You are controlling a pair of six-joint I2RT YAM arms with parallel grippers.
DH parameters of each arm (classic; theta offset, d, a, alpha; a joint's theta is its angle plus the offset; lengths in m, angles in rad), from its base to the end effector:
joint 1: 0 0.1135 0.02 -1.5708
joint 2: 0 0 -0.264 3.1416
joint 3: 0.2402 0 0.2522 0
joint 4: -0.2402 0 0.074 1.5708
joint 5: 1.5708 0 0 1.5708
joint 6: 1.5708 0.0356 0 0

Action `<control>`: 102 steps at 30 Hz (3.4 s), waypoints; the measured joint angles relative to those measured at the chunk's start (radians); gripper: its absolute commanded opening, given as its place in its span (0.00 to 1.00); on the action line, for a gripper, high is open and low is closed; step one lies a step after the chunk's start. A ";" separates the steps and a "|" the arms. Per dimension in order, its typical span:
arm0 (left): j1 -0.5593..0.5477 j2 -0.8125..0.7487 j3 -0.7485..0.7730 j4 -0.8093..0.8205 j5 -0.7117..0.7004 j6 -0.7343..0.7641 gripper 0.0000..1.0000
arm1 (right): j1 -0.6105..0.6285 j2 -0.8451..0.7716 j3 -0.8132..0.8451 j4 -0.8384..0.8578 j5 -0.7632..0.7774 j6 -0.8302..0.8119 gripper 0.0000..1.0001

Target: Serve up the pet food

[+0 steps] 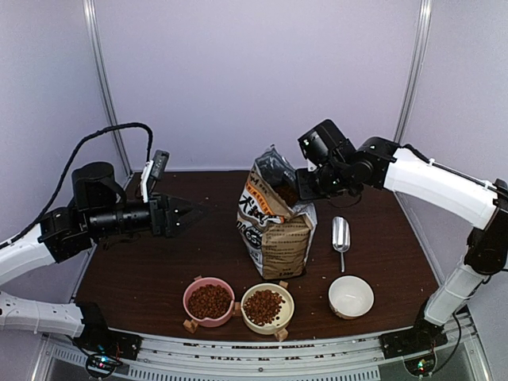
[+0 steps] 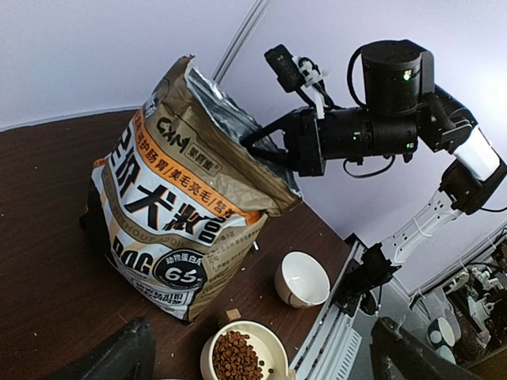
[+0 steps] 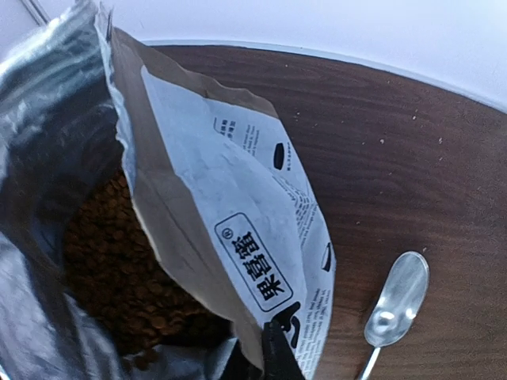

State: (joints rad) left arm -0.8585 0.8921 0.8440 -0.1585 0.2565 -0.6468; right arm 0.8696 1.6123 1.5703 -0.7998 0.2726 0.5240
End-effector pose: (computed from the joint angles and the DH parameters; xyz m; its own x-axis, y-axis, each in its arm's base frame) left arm 0.1291 -0.1633 0.3449 -0.6460 -0.1438 -0.7497 0.6329 0.4481 -0.6313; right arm 0.2333 0.2615 0.3462 -0.7269 -0.1140 -0.6772 -0.2962 0.9417 0.1594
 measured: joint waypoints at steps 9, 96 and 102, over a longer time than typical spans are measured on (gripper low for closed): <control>0.000 -0.010 -0.005 0.001 -0.010 0.000 0.98 | 0.000 0.019 0.098 0.025 -0.140 -0.057 0.00; 0.103 0.195 0.179 -0.031 -0.010 0.130 0.96 | 0.002 -0.514 -0.421 0.127 -0.356 -0.346 0.00; 0.139 0.393 0.377 -0.040 0.148 0.291 0.74 | -0.114 -0.580 -0.507 0.199 -0.565 -0.345 0.00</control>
State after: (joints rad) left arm -0.7197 1.2854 1.2213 -0.1989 0.4042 -0.3561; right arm 0.7559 1.0321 1.0637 -0.6006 -0.2920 0.1787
